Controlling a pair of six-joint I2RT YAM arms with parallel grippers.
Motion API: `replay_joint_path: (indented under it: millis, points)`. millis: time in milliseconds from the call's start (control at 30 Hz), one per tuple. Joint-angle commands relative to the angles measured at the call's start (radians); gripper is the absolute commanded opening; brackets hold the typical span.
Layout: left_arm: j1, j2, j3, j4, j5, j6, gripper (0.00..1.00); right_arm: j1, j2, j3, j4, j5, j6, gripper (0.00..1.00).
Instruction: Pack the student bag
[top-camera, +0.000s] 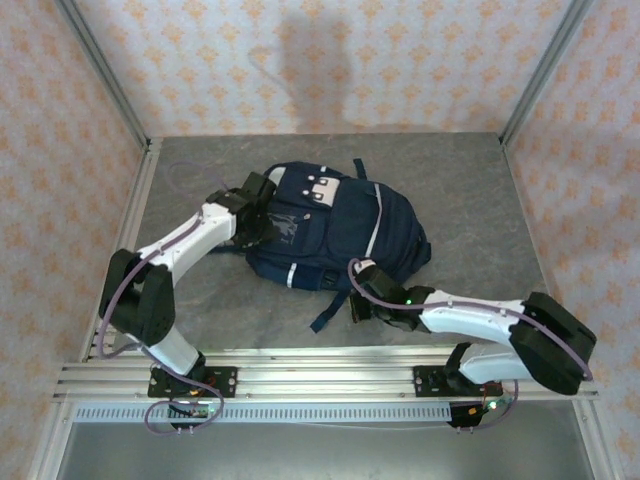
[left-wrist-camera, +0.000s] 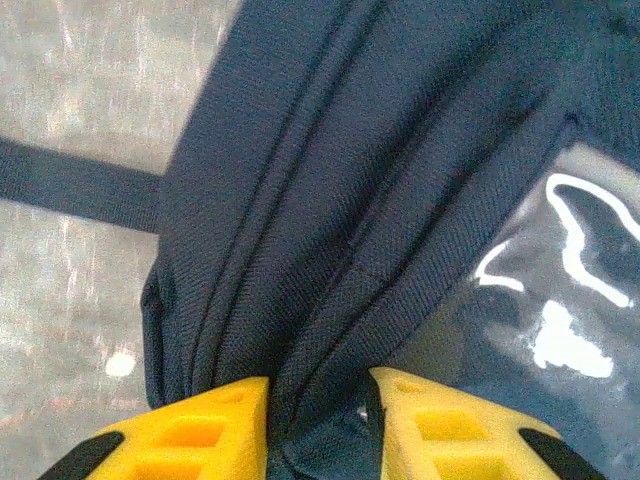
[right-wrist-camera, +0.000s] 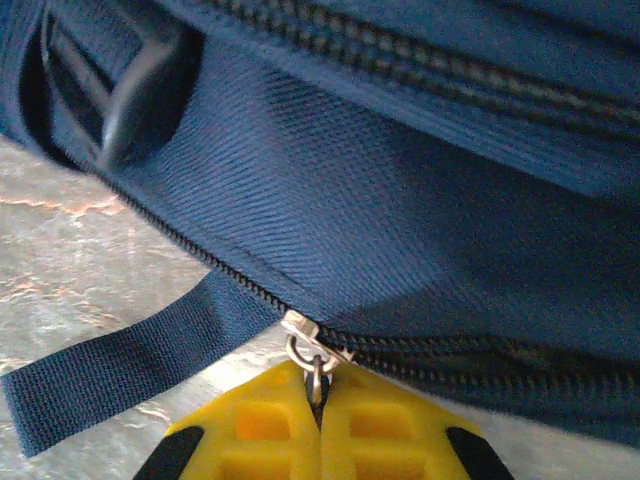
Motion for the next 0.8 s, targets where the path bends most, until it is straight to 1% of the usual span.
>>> replay_joint_path:
  millis: [0,67,133,200,267,367,400,433,500,533,633,767]
  points:
    - [0.007,0.023,0.108,-0.025,-0.041,0.051,0.34,0.003,0.062,0.093,0.037,-0.080,-0.012,0.00]
    - [0.007,-0.003,0.115,-0.053,-0.035,0.029,0.37,0.004,0.096,0.132,0.035,-0.082,0.009,0.00]
    - [0.007,-0.065,0.070,-0.055,0.006,-0.017,0.40,0.004,0.119,0.152,0.049,-0.084,0.035,0.00]
    - [0.007,-0.141,-0.021,-0.020,0.082,-0.075,0.42,0.004,0.131,0.159,0.063,-0.071,0.061,0.00]
    - [0.007,-0.229,-0.158,0.062,0.178,-0.172,0.45,0.005,0.130,0.153,0.082,-0.058,0.087,0.00]
    - [0.000,-0.343,-0.362,0.246,0.279,-0.313,0.57,0.004,0.120,0.130,0.120,-0.057,0.120,0.00]
    - [-0.007,-0.375,-0.416,0.307,0.290,-0.339,0.62,0.003,0.118,0.124,0.126,-0.057,0.129,0.00]
    - [-0.020,-0.409,-0.471,0.381,0.288,-0.361,0.69,0.004,0.115,0.116,0.133,-0.057,0.140,0.00]
    - [-0.046,-0.448,-0.550,0.507,0.272,-0.397,0.82,0.004,0.112,0.104,0.144,-0.058,0.154,0.00]
    - [-0.056,-0.450,-0.573,0.563,0.269,-0.412,0.85,0.003,0.113,0.097,0.148,-0.059,0.162,0.00]
    - [-0.086,-0.410,-0.599,0.664,0.266,-0.443,0.85,0.003,0.111,0.087,0.164,-0.057,0.179,0.00]
    - [-0.129,-0.336,-0.615,0.765,0.262,-0.484,0.83,0.003,0.111,0.077,0.190,-0.057,0.200,0.00]
